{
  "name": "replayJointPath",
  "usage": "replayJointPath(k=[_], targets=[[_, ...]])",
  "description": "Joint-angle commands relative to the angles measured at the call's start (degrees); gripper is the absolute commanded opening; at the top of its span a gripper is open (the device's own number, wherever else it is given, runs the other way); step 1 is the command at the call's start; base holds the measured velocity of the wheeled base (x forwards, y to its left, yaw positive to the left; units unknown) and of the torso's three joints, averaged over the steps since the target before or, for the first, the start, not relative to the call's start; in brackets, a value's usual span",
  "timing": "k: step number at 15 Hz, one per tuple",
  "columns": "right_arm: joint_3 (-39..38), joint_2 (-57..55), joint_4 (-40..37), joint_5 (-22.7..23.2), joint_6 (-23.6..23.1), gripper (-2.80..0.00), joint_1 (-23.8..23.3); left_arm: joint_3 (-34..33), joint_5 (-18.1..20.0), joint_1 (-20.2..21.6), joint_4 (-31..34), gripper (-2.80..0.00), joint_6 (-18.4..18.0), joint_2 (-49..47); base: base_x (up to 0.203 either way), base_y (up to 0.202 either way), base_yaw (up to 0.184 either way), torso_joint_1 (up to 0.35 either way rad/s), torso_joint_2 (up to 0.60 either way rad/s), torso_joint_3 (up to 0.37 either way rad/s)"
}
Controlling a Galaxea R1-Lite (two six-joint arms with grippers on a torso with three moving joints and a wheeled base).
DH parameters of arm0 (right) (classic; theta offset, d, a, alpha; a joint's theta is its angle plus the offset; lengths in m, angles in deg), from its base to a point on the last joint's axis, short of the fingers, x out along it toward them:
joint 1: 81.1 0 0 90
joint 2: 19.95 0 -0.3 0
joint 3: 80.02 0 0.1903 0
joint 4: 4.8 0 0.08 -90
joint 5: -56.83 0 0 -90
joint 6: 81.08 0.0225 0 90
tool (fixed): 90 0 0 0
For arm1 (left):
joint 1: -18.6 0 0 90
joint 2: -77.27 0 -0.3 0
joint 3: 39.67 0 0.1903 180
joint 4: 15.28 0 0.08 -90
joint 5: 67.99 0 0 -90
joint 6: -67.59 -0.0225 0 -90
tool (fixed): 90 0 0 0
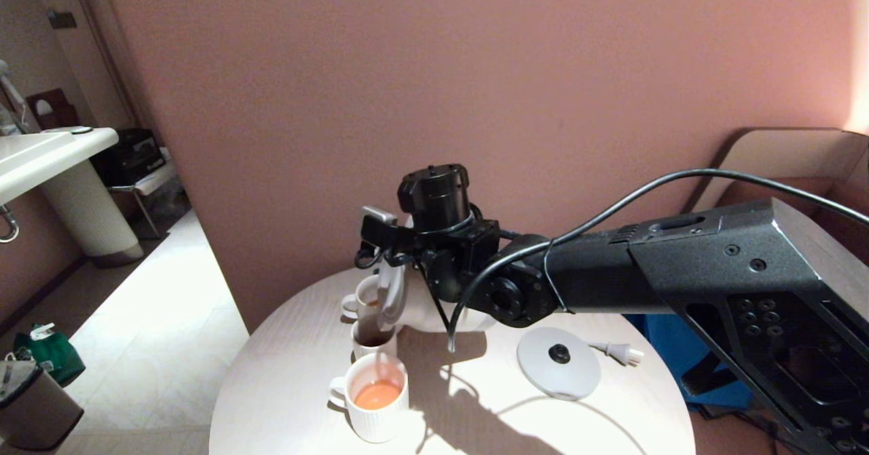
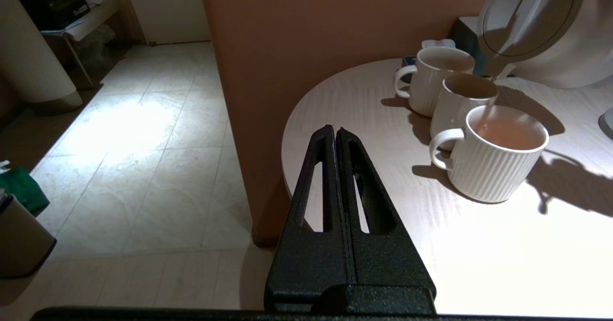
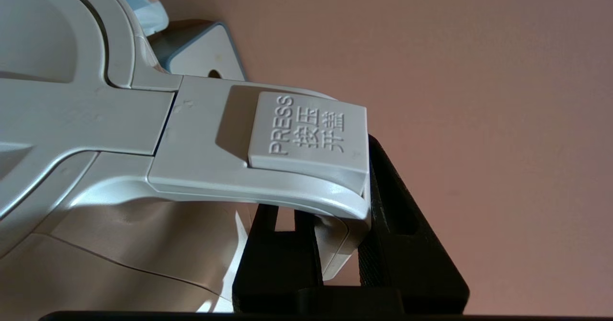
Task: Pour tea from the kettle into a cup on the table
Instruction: Pour water into another cup
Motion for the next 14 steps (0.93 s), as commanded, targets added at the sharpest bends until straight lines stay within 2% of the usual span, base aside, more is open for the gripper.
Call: replayJointPath(k=[1,7,14], targets=[[0.7,-0.3,0.2,-0.2,-1.2,-2.8,0.1,0.0,0.0,0.0,0.0,-2.8,0.0,0.0,0.0,0.0,0.0,0.0,0.0,0.0],[4.5,-1.3,0.0,0.0,-4.0,-2.8,0.8,0.0,0.0,-0.1,0.0,-2.8,0.0,0.0,0.0,0.0,0.0,0.0,0.0,0.0],[4.9,-1.4,-0.1,-0.1,-7.2,-2.8,1.6,0.0,0.0,0.0,0.0,-2.8,0.0,0.0,0.0,0.0,0.0,0.0,0.0,0.0]])
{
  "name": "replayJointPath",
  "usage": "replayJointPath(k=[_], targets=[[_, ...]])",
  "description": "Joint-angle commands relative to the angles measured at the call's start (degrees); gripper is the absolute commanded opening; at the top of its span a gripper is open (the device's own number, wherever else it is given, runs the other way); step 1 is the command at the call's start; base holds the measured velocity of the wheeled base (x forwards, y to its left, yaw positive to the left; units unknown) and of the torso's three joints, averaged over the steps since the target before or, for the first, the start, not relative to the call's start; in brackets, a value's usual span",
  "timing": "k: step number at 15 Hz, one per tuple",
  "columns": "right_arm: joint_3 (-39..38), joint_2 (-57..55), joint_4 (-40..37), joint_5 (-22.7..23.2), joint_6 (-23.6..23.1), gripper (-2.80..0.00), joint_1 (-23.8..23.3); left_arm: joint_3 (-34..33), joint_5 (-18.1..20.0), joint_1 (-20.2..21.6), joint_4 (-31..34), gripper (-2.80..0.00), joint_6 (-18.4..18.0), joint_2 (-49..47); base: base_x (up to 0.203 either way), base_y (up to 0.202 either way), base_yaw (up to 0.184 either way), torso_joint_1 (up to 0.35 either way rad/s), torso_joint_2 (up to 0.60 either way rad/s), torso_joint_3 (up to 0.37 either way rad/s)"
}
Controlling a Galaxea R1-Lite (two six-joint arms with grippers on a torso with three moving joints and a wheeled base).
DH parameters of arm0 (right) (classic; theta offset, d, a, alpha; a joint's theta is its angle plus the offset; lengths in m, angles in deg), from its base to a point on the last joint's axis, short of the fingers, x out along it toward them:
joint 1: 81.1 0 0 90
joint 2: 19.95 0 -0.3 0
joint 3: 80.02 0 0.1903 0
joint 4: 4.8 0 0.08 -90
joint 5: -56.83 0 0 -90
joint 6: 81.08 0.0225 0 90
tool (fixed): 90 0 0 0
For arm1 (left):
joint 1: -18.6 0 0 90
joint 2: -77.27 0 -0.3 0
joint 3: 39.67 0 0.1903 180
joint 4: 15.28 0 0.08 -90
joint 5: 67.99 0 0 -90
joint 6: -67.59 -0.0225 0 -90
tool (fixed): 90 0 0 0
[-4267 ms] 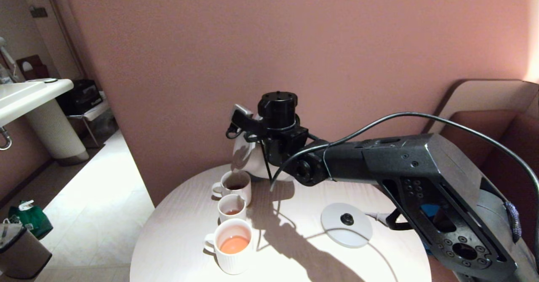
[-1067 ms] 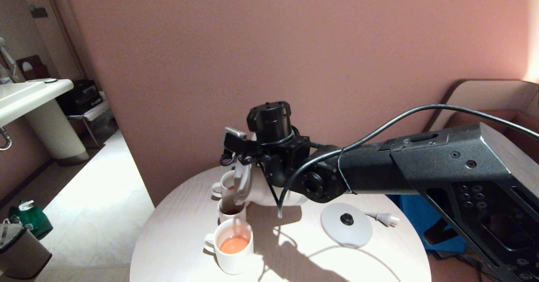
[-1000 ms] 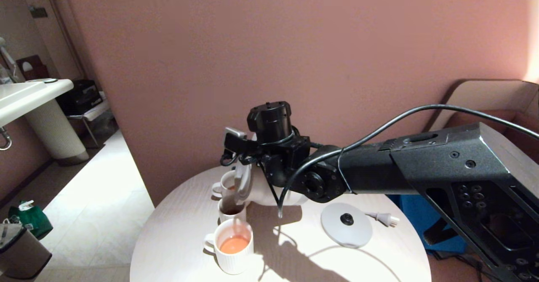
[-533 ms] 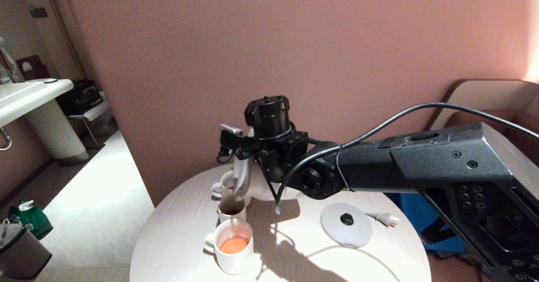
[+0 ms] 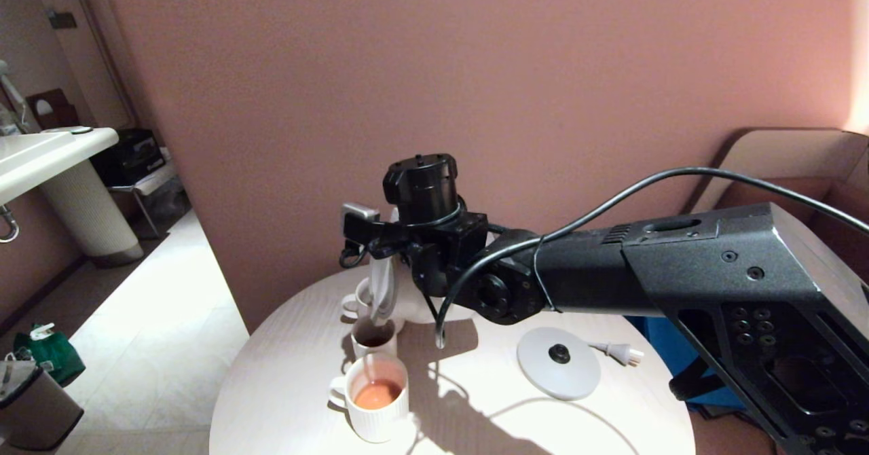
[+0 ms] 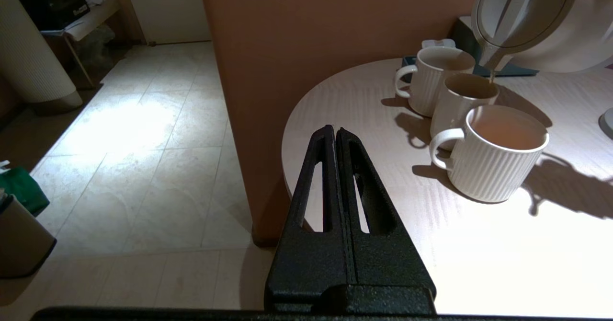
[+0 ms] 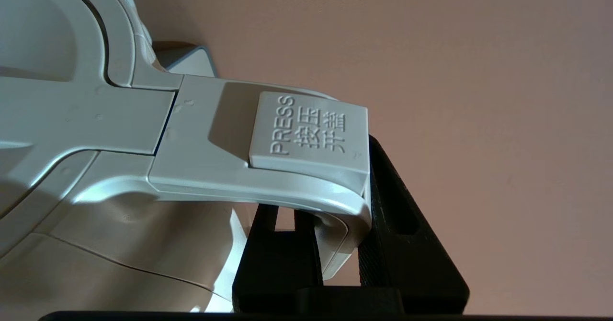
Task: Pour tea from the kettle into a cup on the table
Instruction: Pour water into another cup
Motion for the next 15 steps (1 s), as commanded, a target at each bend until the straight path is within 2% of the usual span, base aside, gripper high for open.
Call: replayJointPath(k=[1,15], targets=[[0.0,-0.3,0.3,-0.2,-1.6,-2.8,0.2,0.0,0.0,0.0,0.0,-2.8,0.0,0.0,0.0,0.0,0.0,0.0,0.0,0.0],[1.7,-1.4,0.7,-0.4,-7.6,-2.8,1.4,0.0,0.0,0.0,0.0,-2.8,0.0,0.0,0.0,0.0,0.0,0.0,0.0,0.0]])
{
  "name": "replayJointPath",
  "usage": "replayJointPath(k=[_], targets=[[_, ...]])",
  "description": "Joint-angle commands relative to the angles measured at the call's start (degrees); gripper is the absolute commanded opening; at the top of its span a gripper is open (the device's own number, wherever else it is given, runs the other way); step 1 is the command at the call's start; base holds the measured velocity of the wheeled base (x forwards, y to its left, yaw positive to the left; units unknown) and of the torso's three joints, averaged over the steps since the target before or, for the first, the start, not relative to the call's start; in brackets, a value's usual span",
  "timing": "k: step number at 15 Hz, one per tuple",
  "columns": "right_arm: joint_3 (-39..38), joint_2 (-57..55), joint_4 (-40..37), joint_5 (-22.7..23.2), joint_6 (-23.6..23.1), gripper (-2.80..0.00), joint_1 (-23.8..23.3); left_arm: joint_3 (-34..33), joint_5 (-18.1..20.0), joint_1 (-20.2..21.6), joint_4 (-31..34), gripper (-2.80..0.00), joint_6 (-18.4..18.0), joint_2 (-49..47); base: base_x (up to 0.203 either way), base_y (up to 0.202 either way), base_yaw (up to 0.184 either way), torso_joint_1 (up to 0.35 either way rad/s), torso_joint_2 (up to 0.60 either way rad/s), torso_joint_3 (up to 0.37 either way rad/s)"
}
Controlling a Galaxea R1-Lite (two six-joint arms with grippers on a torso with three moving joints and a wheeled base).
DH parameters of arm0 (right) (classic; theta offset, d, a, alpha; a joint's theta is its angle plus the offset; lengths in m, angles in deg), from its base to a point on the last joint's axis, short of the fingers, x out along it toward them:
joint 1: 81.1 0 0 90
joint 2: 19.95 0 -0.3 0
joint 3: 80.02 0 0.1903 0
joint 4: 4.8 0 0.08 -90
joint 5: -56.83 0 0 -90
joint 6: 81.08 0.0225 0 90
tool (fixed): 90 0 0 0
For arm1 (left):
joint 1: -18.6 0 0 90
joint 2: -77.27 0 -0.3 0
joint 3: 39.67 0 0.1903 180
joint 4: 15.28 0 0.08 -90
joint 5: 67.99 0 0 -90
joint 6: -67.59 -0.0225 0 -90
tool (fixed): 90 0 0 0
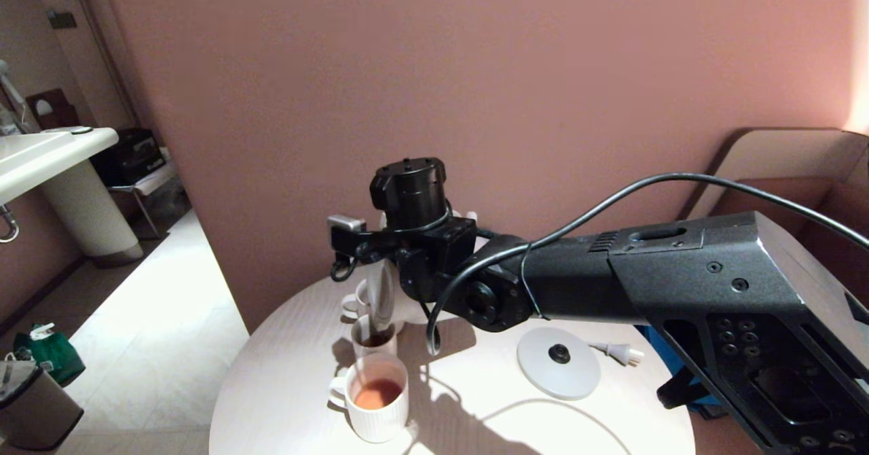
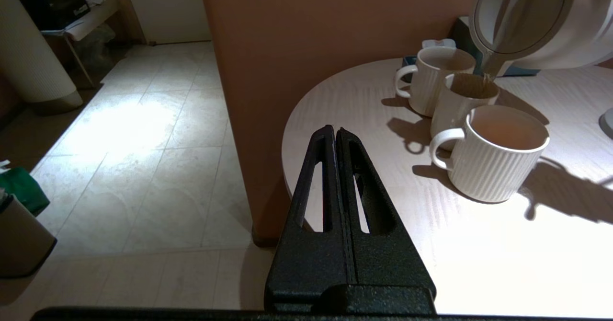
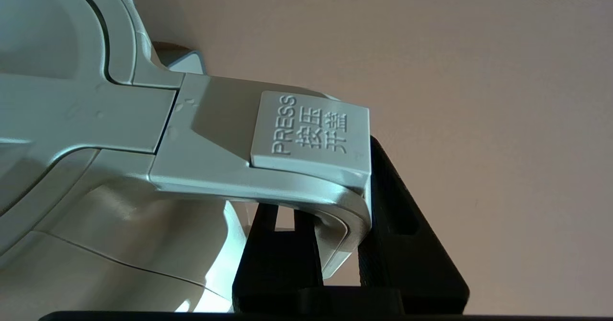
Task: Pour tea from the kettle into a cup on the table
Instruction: Pour water into another cup
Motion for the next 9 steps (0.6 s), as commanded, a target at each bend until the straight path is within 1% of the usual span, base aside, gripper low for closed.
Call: replayJointPath(k=[1,4,9], targets=[[0.0,-0.1,0.1,-0.2,-0.7,-2.8,0.1,0.0,0.0,0.0,0.0,-2.8,0.0,0.0,0.0,0.0,0.0,0.0,0.0,0.0],[0.0,-0.1,0.2,-0.2,-2.1,-2.8,0.3,0.0,0.0,0.0,0.0,-2.8,0.0,0.0,0.0,0.0,0.0,0.0,0.0,0.0],[0.2,0.0,0.2,-0.2,-1.7,-2.8,0.4,0.0,0.0,-0.1,0.0,-2.8,0.0,0.0,0.0,0.0,0.0,0.0,0.0,0.0]])
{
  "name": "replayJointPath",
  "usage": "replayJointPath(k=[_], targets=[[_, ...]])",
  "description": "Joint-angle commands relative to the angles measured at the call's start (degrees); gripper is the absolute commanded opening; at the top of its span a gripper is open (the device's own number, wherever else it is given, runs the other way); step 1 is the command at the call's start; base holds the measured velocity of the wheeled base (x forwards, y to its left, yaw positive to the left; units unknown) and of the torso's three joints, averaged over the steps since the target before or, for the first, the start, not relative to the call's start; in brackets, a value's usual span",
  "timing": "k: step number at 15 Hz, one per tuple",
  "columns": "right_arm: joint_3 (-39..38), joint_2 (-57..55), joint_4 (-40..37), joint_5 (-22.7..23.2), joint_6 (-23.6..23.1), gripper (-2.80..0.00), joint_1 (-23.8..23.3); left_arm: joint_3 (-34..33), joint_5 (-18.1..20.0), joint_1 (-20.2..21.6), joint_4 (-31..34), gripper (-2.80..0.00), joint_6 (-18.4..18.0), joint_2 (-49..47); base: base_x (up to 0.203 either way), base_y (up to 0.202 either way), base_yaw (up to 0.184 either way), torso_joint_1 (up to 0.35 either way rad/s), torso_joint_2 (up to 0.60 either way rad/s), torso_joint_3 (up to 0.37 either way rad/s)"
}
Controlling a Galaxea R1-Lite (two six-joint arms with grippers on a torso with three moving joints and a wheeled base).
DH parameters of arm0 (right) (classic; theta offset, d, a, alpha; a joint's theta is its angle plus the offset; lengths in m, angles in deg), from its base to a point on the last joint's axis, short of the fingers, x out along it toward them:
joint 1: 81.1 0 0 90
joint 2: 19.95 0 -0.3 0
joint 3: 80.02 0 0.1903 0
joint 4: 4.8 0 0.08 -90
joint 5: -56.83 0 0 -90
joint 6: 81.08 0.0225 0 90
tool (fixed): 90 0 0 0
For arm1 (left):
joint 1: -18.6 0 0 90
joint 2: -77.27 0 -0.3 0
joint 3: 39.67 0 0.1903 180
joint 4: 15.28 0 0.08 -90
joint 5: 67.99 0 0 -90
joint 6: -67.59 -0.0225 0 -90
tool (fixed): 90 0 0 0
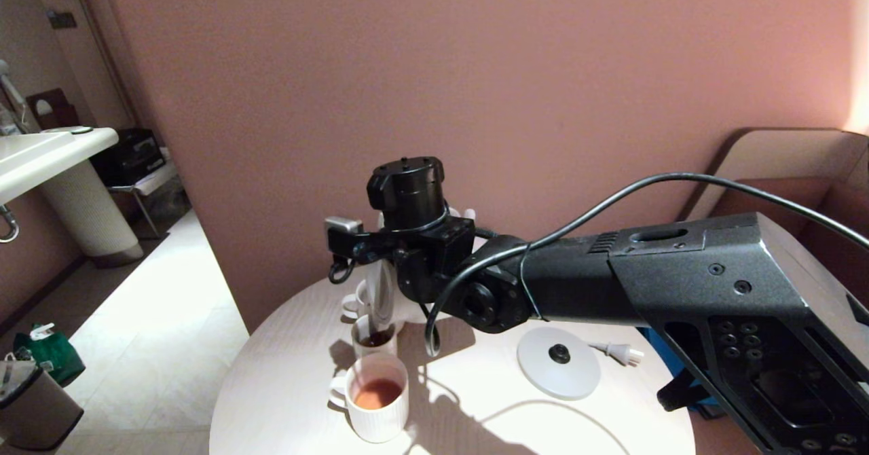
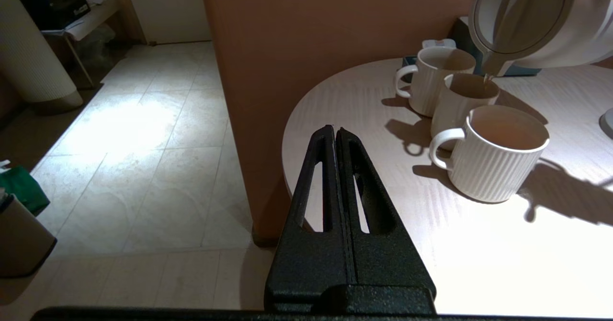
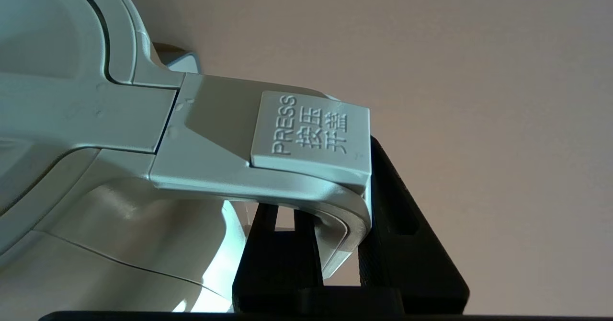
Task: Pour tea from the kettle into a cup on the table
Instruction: Pour water into another cup
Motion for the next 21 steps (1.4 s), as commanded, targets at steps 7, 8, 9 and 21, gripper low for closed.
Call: replayJointPath(k=[7,8,9,21], targets=[[-0.9,-0.2,3.3,-1.0,8.0,-2.8,-0.2,0.0,0.0,0.0,0.0,-2.8,0.0,0.0,0.0,0.0,0.0,0.0,0.0,0.0],[-2.0,0.0,3.6,-1.3,11.0,-2.8,-0.3,0.0,0.0,0.0,0.0,-2.8,0.0,0.0,0.0,0.0,0.0,0.0,0.0,0.0],[-3.5,0.4,4.4,-1.4,12.6,-2.8,-0.6,0.0,0.0,0.0,0.0,-2.8,0.0,0.0,0.0,0.0,0.0,0.0,0.0,0.0],[-21.2,5.7,20.7,-1.0,18.7,-2.8,-5.9,0.0,0.0,0.0,0.0,-2.8,0.0,0.0,0.0,0.0,0.0,0.0,0.0,0.0]])
